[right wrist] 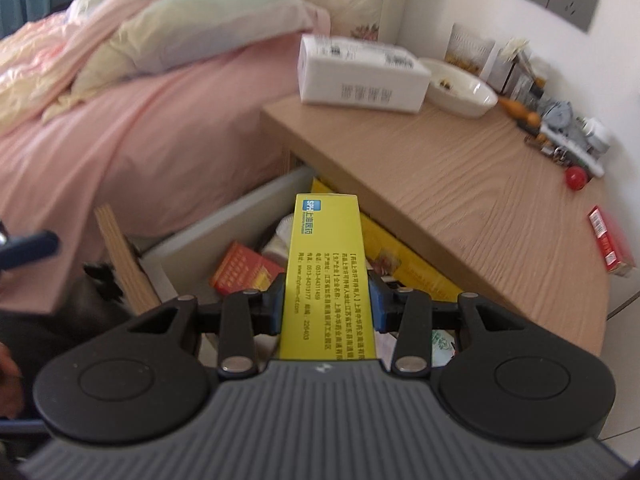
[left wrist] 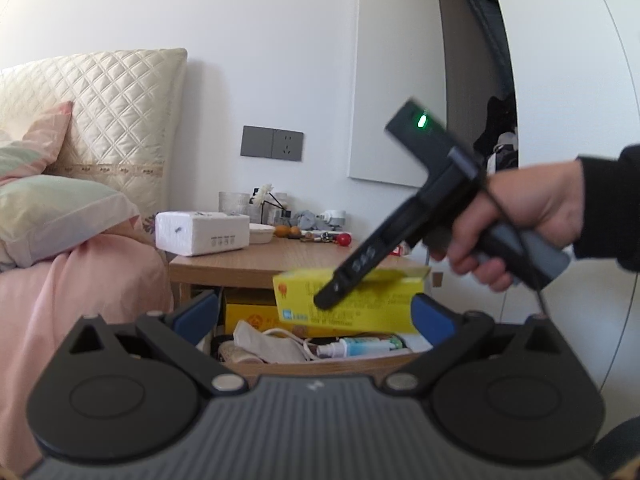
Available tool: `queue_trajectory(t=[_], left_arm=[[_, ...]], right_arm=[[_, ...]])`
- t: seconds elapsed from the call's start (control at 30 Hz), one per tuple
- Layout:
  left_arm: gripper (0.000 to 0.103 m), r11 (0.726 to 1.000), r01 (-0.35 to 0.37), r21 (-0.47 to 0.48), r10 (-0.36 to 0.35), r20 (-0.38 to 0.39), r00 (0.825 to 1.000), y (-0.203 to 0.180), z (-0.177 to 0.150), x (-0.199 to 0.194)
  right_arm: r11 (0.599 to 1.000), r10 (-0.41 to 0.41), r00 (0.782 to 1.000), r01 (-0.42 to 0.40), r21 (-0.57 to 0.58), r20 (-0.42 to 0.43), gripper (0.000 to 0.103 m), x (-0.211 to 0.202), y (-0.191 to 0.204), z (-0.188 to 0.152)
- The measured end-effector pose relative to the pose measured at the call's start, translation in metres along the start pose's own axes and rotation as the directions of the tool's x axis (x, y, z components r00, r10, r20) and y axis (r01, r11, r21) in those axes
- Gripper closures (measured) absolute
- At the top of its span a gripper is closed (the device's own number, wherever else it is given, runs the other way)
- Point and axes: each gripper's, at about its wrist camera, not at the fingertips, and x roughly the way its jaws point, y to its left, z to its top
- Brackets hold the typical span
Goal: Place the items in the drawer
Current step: 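Carry the yellow box with the right gripper over the open drawer, then lower the yellow box into the drawer and open the right gripper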
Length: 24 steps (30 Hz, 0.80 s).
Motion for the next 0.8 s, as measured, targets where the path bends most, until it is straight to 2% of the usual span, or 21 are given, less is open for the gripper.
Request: queue_trajectory(t=[0.23,0.8], left_arm=[[0.000,1.000,0.019,0.011,-0.019,0.005,1.000,-0.001,0.000,-0.004],[0.000,1.000,0.014,-0.002,-0.014,-0.014,1.000,0.001,-0.001,0.001]], right_arm=[[1.000,0.018,0.998,-0.018,-0.007,-0.053,0.060,0.036,-0.014,-0.013],[0.996,0.090,0.978,-0.094,-0.010,-0.190,0.060,0.076,-0.029,-0.036]])
